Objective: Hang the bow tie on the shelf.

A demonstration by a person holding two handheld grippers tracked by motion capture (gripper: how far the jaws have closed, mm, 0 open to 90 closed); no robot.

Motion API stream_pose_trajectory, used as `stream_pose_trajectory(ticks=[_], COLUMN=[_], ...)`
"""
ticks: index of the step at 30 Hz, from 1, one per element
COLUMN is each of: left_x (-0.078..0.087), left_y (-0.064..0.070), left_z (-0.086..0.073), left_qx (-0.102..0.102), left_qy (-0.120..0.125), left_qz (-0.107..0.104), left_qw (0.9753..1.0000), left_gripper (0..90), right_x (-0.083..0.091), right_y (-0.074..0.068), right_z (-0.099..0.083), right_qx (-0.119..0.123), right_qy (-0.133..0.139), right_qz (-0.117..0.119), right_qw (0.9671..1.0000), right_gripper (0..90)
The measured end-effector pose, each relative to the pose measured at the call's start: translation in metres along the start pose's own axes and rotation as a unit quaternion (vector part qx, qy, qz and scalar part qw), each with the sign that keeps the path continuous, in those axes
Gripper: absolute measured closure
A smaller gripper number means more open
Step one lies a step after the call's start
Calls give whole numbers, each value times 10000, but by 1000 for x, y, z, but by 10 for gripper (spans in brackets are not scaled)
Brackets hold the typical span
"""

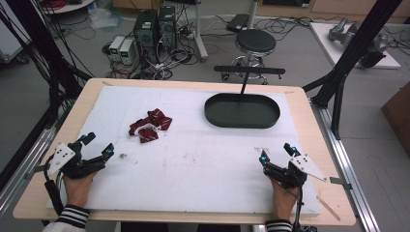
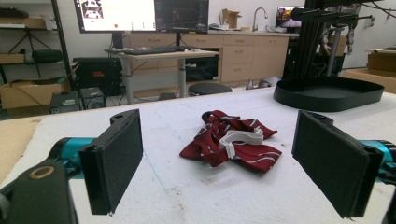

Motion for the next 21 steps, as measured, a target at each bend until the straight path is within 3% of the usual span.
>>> stream_pose_trajectory(ticks=[21], left_x=[-2], left_y=[-1], left_z=[-1], left_qx=[25], left_qy=[-83], left_qz=[-3], left_qw=[10000], left_gripper=[170], right_x=[0], right_y=[-1], right_z=[0], right_qx=[-10], right_qy=[-15], right_qz=[45], right_qw=[10000], right_gripper=[93])
Point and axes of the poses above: each handheld gripper's, and its own axes: x roughly backward along the jaws, z roughly out of its top, y roughly to its right, the point moved 9 cm from there along -x, roughly forward along the jaws, and after that the axes turned 15 degrees about -x, right-handed, at the moved point
